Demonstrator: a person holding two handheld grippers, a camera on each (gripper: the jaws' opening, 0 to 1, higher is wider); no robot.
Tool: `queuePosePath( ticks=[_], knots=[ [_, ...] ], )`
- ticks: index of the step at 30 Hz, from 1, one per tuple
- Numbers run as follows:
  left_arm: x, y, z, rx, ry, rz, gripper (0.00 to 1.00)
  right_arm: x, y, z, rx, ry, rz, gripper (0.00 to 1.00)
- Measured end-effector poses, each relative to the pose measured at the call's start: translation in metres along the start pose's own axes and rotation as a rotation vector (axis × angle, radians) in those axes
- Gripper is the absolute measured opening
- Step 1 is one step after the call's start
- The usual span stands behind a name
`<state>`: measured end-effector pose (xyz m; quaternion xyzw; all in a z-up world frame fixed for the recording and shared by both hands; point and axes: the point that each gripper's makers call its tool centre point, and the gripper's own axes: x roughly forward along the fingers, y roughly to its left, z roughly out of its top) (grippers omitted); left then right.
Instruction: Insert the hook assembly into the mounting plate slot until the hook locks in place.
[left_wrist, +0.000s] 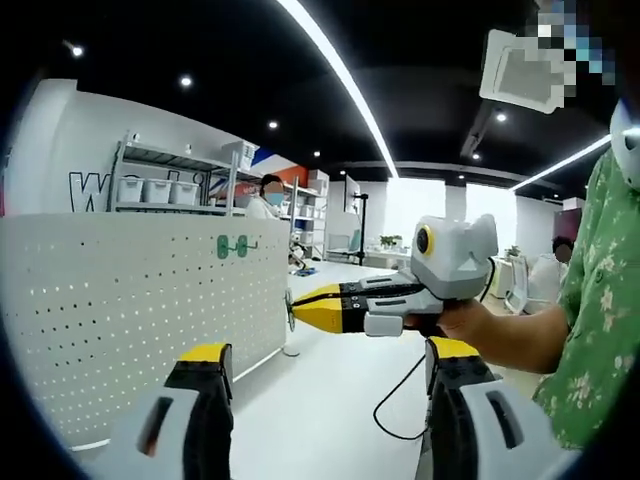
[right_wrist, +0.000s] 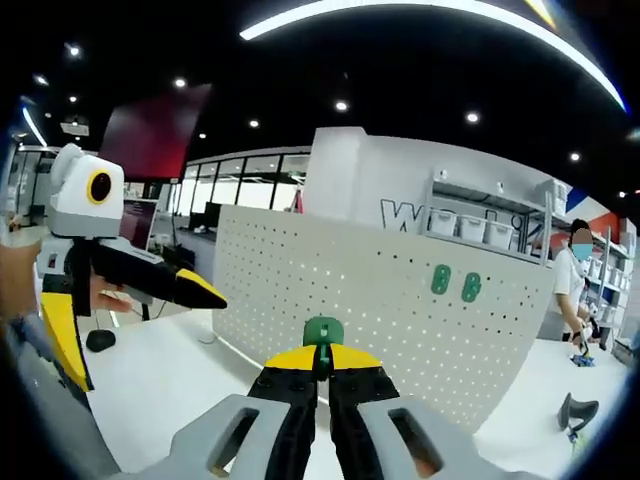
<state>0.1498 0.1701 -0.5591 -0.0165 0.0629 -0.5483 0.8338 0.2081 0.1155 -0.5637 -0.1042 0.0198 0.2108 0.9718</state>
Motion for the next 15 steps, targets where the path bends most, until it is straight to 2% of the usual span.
queuePosePath(
  ticks=[6,15],
  knots=[
    [-0.003,0.002,0.0,-0.028,0.002,0.009,1.0,0.0,-0.001,0.001,0.0,0.001,-0.001,0.01],
    [-0.013,0.003,-0.001,-0.032,0.002,0.042,1.0,0.007,-0.007,-0.001,0.02,0.009,-0.012,0.01]
  ],
)
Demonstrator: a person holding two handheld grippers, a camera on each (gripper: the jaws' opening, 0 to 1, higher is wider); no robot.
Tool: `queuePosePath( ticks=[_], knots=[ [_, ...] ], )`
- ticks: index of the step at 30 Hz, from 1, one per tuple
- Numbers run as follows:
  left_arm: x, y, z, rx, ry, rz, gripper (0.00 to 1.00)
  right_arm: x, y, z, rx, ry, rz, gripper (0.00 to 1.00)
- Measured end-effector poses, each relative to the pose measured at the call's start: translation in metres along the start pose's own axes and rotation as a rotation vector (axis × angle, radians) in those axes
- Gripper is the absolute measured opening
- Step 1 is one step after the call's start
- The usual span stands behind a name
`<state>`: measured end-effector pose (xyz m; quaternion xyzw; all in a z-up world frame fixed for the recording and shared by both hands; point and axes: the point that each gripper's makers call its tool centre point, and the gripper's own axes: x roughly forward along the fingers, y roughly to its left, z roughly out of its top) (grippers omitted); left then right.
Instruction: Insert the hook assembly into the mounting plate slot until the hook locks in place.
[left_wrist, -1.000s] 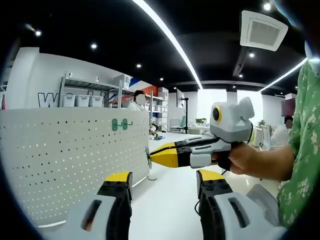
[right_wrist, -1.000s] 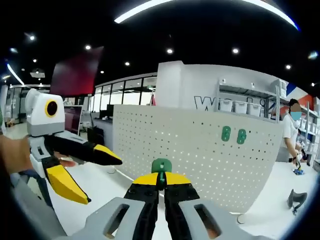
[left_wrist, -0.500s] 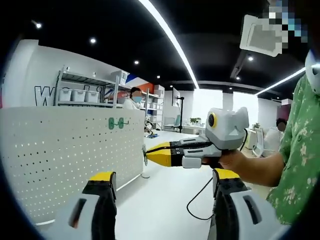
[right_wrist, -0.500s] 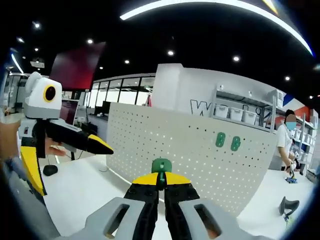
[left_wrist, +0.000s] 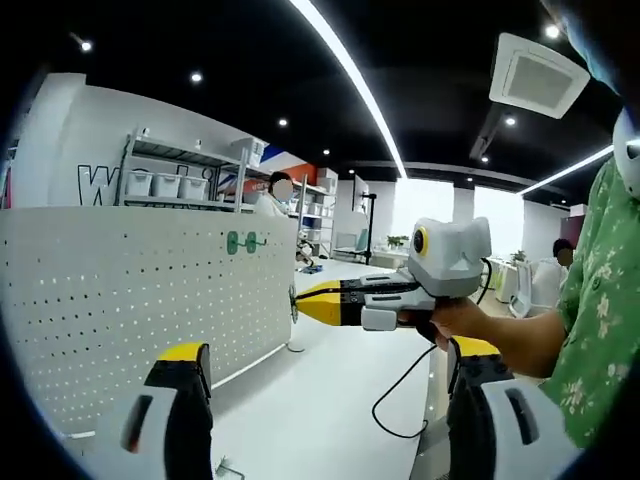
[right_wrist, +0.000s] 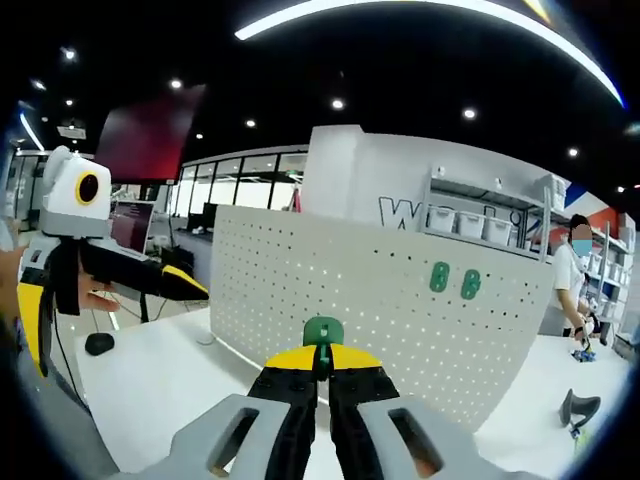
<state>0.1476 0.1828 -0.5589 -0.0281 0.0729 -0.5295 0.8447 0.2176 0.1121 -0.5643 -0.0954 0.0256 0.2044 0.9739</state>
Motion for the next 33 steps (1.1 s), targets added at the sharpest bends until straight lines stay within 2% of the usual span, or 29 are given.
queuePosePath(
  ticks=[5,16,25,33],
  knots=[
    [-0.003,0.002,0.002,-0.003,-0.009,0.017,1.0,0.011,-0.011,0.004,0.011,-0.004,-0.028,0.01],
    [-0.017,0.005,0.001,0.0,-0.014,0.057,1.0,0.044,-0.047,0.03,0.007,-0.05,-0.101,0.01],
    [-0.026,0.011,0.0,-0.003,-0.016,0.084,1.0,0.082,-0.075,0.053,-0.001,-0.074,-0.137,0.01],
    [-0.03,0.019,0.001,-0.007,-0.018,0.107,1.0,0.107,-0.091,0.052,0.013,-0.067,-0.156,0.01]
  ],
)
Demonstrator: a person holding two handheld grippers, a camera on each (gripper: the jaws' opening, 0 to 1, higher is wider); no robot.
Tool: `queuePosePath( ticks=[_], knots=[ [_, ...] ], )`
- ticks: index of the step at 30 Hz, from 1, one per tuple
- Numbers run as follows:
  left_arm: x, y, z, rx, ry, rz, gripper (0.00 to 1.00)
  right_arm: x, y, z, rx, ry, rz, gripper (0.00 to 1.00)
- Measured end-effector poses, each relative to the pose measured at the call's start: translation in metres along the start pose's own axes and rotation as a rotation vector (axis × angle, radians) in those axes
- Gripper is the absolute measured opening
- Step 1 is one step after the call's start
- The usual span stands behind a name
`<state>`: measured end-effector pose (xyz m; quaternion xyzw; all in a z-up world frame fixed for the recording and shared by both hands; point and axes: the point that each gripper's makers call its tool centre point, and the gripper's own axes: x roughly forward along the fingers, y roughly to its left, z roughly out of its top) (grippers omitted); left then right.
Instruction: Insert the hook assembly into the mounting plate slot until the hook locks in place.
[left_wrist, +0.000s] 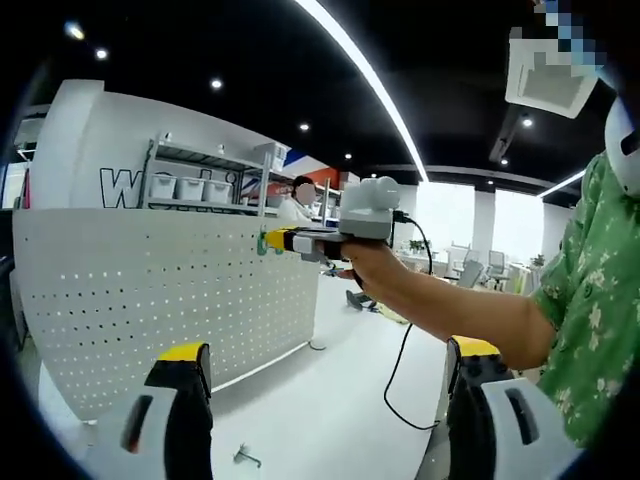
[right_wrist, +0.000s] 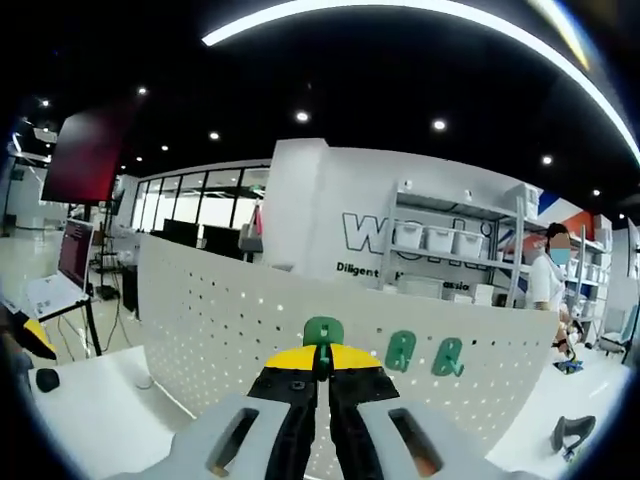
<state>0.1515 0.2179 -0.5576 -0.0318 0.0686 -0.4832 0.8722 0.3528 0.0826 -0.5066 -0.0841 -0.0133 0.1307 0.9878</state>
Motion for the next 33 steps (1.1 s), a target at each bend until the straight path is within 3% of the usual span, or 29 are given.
queuePosePath(
  ticks=[13,33],
  knots=[
    [0.001,0.005,-0.004,-0.001,0.017,0.01,1.0,0.031,-0.012,-0.001,-0.004,-0.01,-0.043,0.01],
    [-0.002,0.011,-0.008,-0.011,0.028,0.022,1.0,0.049,-0.02,-0.007,0.022,-0.014,-0.07,0.01]
  ],
)
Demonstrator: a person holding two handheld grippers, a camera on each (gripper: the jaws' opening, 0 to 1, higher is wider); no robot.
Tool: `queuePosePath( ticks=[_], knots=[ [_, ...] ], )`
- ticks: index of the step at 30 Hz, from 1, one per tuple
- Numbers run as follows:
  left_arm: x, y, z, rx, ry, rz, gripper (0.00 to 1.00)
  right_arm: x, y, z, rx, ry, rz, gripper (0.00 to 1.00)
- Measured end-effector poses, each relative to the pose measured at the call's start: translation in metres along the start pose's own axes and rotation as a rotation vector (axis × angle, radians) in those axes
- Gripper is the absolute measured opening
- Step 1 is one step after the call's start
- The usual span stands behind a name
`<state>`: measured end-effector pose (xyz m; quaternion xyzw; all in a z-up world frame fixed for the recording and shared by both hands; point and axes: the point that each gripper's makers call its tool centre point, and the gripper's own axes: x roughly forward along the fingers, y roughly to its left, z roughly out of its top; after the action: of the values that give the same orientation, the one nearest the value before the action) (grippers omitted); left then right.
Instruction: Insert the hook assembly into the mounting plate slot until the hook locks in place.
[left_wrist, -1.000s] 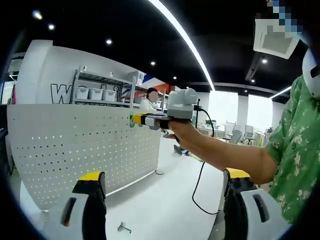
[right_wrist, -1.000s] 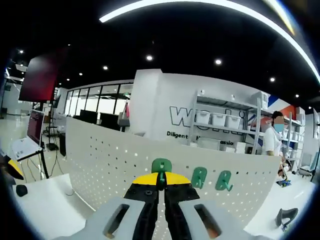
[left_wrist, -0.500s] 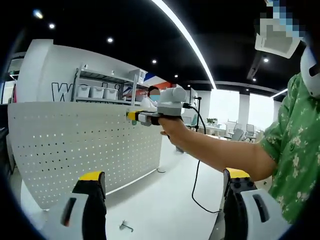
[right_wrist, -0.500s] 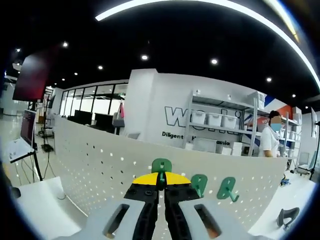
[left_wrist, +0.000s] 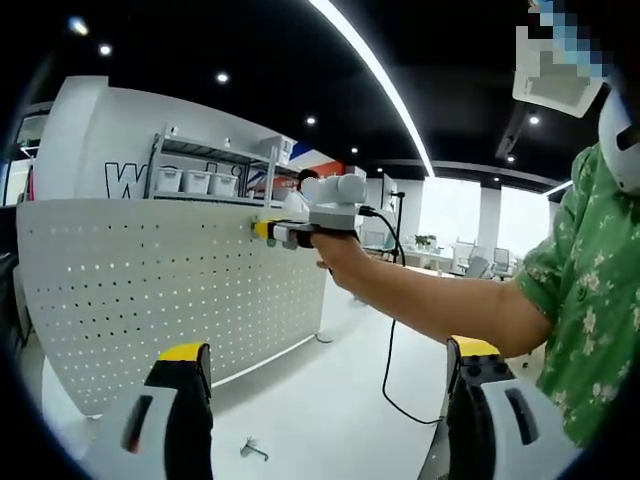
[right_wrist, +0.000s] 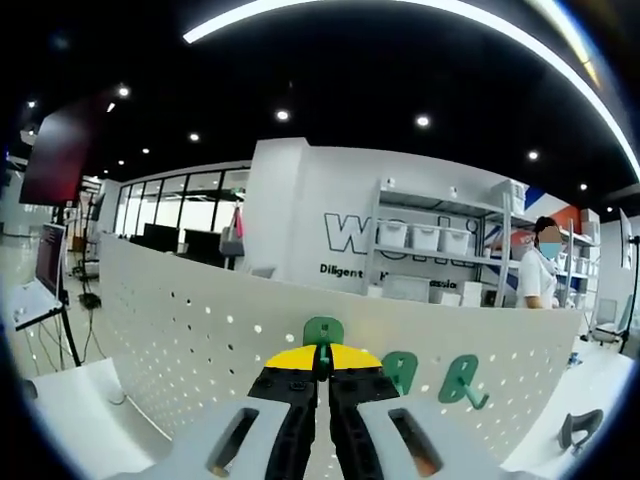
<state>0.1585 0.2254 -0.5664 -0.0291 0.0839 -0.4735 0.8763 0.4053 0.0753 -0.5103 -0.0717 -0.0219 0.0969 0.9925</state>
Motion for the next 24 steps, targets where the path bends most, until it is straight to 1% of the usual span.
queuePosePath(
  ticks=[11,24],
  knots=[
    [-0.0002,0.0028,-0.001,-0.009,-0.001,0.0,0.99,0.0018,-0.0009,-0.0014,-0.005,-0.008,-0.01,0.01],
    [0.0011,0.004,-0.0027,-0.01,0.003,-0.004,0.98,0.0033,-0.0024,-0.0039,0.019,-0.027,-0.025,0.01]
  ],
)
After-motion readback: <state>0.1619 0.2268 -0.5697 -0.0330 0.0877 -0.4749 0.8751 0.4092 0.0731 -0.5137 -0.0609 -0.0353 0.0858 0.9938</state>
